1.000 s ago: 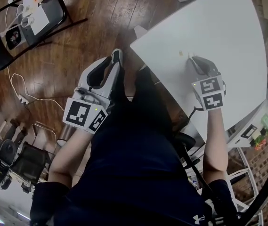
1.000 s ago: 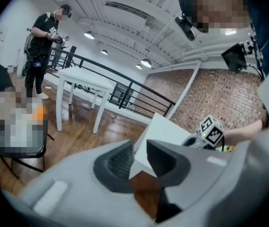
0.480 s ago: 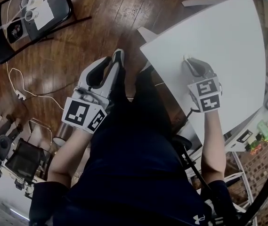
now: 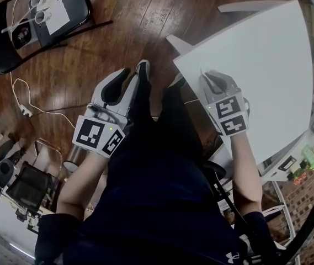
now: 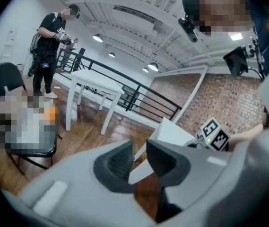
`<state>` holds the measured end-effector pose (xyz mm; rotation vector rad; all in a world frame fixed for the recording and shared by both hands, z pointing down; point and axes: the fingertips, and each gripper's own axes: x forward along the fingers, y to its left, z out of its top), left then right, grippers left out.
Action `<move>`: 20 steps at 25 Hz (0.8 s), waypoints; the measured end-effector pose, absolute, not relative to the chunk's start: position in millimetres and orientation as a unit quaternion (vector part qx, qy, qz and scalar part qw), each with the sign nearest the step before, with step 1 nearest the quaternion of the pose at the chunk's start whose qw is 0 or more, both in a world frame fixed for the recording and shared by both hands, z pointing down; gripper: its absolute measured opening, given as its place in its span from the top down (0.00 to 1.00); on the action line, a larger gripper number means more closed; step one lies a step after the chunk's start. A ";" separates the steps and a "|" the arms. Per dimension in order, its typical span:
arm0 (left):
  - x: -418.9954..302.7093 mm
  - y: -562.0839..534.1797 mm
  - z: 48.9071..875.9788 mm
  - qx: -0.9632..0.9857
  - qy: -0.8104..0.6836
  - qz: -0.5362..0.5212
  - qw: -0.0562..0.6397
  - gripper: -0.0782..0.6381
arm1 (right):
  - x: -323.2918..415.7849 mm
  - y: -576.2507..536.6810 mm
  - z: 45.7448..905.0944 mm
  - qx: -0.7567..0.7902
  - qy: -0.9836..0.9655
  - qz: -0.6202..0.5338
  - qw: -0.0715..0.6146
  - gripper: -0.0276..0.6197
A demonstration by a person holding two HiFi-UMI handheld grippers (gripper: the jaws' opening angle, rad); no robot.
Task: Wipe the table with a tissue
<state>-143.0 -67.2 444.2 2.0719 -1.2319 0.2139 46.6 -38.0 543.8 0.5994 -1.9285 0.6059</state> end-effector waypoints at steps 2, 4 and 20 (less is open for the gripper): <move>-145.1 -67.1 443.8 0.801 -0.476 0.083 0.353 0.78 | 40.9 -37.6 543.8 0.247 -0.797 0.256 0.488 0.92; -146.4 -66.5 443.4 0.801 -0.476 0.085 0.352 0.78 | 38.6 -37.6 543.3 0.249 -0.797 0.253 0.488 0.92; -74.6 -71.6 388.5 0.845 -0.431 0.070 0.308 0.78 | 80.5 -30.9 432.4 0.391 -0.821 0.370 0.191 0.91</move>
